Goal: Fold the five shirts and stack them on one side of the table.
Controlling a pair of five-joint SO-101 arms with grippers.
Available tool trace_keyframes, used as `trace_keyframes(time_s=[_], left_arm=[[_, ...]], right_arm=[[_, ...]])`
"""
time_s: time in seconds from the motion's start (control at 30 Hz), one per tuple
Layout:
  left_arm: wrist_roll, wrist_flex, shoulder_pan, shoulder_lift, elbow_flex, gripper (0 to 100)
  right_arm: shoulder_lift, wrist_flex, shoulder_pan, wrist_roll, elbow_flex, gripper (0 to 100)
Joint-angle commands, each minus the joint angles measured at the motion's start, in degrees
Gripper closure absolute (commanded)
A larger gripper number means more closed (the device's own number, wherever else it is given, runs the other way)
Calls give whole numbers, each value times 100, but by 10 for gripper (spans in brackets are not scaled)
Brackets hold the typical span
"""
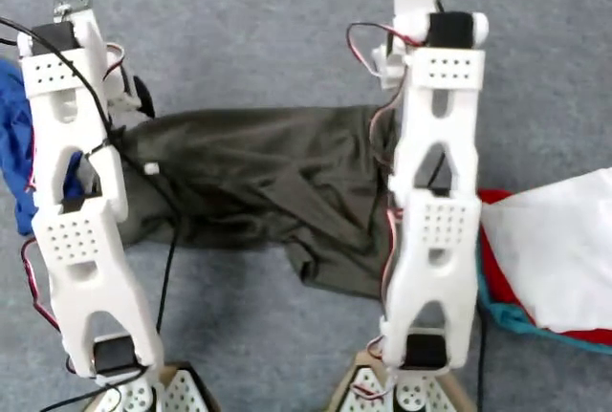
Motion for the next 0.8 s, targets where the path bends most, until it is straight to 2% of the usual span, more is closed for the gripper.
trace_keyframes(time_s=[0.0,0.17,0.33,0.47,0.63,0.77], left_arm=[[-246,70,-35,-875,492,754],[-677,62,-26,-2229,2092,808],[-905,44,-70,-3785,3745,834],[-914,9,-193,-5059,5169,797],[-923,-782,-800,-6738,6796,793],[-941,-1178,-1064,-7837,8009,792]], right_arm=[[-1771,105,-532,316,1982,752],[-3169,-237,-1560,404,4664,910],[-3231,-1090,-2088,378,5824,947],[-2747,-1380,-2369,378,5886,947],[-1719,-1336,-2492,422,5367,947],[-963,-879,-2554,422,4523,947]])
